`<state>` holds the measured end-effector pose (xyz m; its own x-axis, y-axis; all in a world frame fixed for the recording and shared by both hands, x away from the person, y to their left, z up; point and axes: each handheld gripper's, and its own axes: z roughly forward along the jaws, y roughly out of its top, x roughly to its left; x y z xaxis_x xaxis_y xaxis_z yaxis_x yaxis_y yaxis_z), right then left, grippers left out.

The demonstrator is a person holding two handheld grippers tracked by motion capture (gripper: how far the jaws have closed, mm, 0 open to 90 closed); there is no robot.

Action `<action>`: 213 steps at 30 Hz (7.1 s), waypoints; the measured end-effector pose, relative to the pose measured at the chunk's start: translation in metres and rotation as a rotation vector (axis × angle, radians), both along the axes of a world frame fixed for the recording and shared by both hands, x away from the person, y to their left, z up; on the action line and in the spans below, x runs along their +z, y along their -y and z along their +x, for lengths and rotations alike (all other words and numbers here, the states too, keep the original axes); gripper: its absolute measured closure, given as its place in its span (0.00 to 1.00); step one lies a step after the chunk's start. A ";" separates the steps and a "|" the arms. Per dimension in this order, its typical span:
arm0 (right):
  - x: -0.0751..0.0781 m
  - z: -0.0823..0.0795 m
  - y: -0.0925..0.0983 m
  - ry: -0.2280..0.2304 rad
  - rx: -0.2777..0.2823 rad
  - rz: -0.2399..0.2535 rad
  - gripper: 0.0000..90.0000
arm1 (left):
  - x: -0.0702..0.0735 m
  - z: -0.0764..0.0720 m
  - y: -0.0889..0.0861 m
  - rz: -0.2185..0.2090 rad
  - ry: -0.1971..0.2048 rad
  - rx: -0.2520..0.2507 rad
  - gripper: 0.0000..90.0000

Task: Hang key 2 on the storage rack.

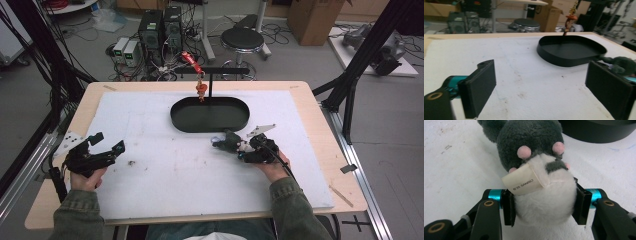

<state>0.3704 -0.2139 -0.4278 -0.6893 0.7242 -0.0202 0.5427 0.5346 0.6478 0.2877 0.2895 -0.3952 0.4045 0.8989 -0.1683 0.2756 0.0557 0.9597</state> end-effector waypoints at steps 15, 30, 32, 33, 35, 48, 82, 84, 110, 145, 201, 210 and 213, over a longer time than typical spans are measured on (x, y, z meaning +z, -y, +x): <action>0.003 -0.001 0.003 0.011 -0.017 0.029 0.56 | 0.008 -0.013 0.009 0.088 0.087 -0.138 0.07; 0.037 -0.005 0.026 0.029 -0.105 0.256 0.59 | 0.007 -0.007 0.002 0.063 0.009 -0.235 0.06; 0.044 -0.004 0.026 0.034 -0.108 0.282 0.59 | 0.006 -0.006 0.002 0.061 0.005 -0.239 0.06; 0.046 -0.003 0.026 0.038 -0.110 0.281 0.59 | 0.006 -0.006 0.002 0.061 0.004 -0.239 0.06; 0.053 -0.001 0.024 0.052 -0.109 0.284 0.59 | 0.006 -0.006 0.002 0.064 0.005 -0.243 0.06; 0.087 0.015 0.006 0.100 -0.123 0.281 0.59 | 0.003 -0.005 -0.004 0.031 0.002 -0.239 0.06; 0.119 0.058 0.004 0.069 -0.293 0.376 0.59 | 0.002 -0.005 -0.005 0.016 0.005 -0.245 0.06; 0.120 0.060 0.003 0.067 -0.303 0.384 0.59 | 0.002 -0.005 -0.005 0.016 0.005 -0.244 0.06; 0.126 0.065 -0.007 0.091 -0.363 0.476 0.59 | 0.001 -0.004 -0.005 0.019 0.005 -0.248 0.06; 0.103 0.095 -0.026 0.025 -0.348 0.252 0.11 | 0.001 -0.003 -0.005 0.020 0.003 -0.253 0.06; 0.081 0.012 0.068 0.271 -0.220 0.341 0.01 | -0.002 -0.004 -0.004 0.024 0.012 -0.260 0.06; 0.072 -0.001 0.081 0.290 -0.236 0.347 0.01 | -0.002 -0.004 -0.004 0.021 0.011 -0.260 0.06; 0.067 -0.006 0.086 0.291 -0.246 0.350 0.01 | -0.003 -0.004 -0.004 0.020 0.010 -0.261 0.06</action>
<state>0.3649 -0.3001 -0.3606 -0.4992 0.8622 0.0864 0.3955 0.1380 0.9080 0.2834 0.2936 -0.3977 0.6250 0.7667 -0.1464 0.2683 -0.0348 0.9627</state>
